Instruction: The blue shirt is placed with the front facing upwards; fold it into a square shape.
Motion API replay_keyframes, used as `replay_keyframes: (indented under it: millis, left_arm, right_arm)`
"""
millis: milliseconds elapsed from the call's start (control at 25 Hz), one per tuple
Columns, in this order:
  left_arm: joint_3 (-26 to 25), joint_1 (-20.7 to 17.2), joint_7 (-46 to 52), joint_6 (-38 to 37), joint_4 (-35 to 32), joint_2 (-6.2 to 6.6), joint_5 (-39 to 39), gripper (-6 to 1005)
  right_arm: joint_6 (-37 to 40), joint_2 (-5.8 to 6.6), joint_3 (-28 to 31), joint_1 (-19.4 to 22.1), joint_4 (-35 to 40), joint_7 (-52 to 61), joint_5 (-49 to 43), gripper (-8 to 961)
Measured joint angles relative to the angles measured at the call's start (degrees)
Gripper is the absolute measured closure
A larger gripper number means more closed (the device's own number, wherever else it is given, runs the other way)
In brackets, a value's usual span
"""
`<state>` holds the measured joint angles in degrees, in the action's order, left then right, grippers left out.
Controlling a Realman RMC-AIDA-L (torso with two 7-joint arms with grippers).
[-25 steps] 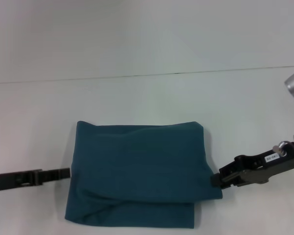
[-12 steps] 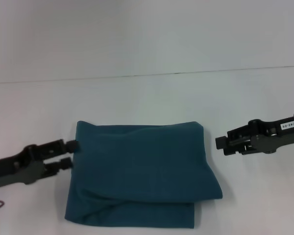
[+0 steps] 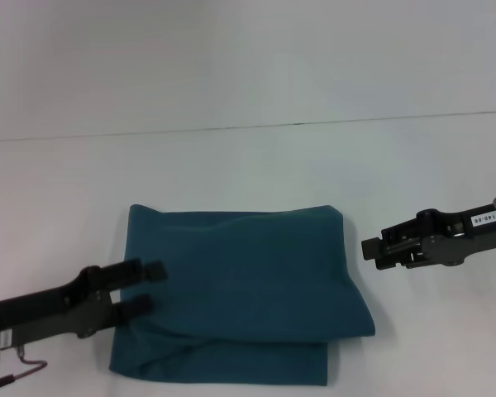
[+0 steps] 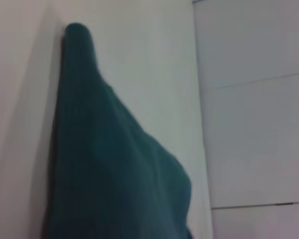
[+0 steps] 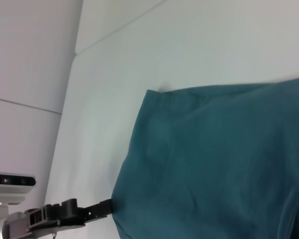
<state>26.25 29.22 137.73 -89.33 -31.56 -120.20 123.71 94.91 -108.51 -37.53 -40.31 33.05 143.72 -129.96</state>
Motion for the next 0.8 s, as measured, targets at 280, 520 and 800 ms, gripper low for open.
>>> replay_keyframes:
  millis: [280,520,800]
  left_arm:
    - [0.0,-0.5,1.0,2.0,-0.5,0.25,4.0,231]
    - [-0.4,-0.8,0.7,-1.1,-2.1,0.60,4.1,231]
    - [-0.6,-1.1,0.3,-4.9,-4.6,0.68,2.3,231]
  right_arm:
    - [0.0,0.11,0.0,0.2,0.0,0.0,0.0,535]
    - [0.0,0.25,0.0,0.3,0.1,0.0,0.0,534]
    - [0.1,0.32,0.0,0.3,0.2,-0.1,0.0,532]
